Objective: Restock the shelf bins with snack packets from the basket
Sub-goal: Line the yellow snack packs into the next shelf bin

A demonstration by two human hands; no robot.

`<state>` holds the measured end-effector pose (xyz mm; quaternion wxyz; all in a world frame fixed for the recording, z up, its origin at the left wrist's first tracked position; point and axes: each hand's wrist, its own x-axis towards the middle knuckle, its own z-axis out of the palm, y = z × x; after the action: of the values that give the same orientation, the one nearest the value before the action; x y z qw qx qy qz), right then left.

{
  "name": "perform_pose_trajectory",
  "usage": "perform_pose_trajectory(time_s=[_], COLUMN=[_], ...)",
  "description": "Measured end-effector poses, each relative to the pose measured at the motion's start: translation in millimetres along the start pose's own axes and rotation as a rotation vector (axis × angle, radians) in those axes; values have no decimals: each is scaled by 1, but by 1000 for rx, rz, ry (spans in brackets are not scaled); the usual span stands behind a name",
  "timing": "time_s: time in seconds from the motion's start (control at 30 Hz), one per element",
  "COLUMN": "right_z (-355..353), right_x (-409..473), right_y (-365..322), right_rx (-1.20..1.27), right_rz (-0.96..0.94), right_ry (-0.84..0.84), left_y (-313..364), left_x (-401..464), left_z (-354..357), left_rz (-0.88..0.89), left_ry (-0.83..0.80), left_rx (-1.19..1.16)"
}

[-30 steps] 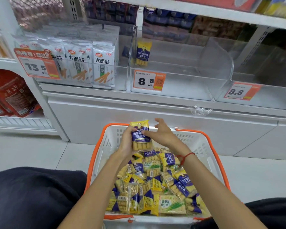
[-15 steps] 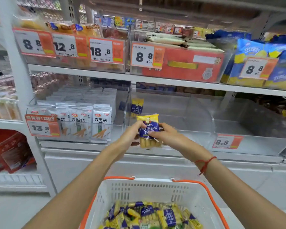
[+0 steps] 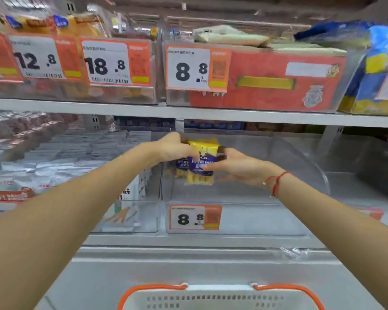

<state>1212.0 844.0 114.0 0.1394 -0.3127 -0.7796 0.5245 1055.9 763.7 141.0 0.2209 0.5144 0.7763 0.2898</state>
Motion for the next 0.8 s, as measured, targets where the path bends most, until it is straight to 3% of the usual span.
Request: perform_pose_trajectory(time_s=[0.13, 0.3, 0.63, 0.7, 0.8], right_z=[0, 16, 32, 36, 39], right_x=[52, 108, 123, 121, 118], right_y=[17, 42, 66, 68, 65], right_rx=[-118, -165, -327, -306, -144], right_rz=[3, 51, -7, -19, 60], right_ry=[27, 83, 294, 242, 129], left_y=[-10, -23, -25, -22, -20], left_x=[41, 71, 83, 80, 76], left_z=[4, 12, 22, 22, 19], left_rz=[101, 76, 41, 53, 90], left_ry=[17, 79, 114, 133, 175], left_rx=[419, 921, 1336, 1337, 1146])
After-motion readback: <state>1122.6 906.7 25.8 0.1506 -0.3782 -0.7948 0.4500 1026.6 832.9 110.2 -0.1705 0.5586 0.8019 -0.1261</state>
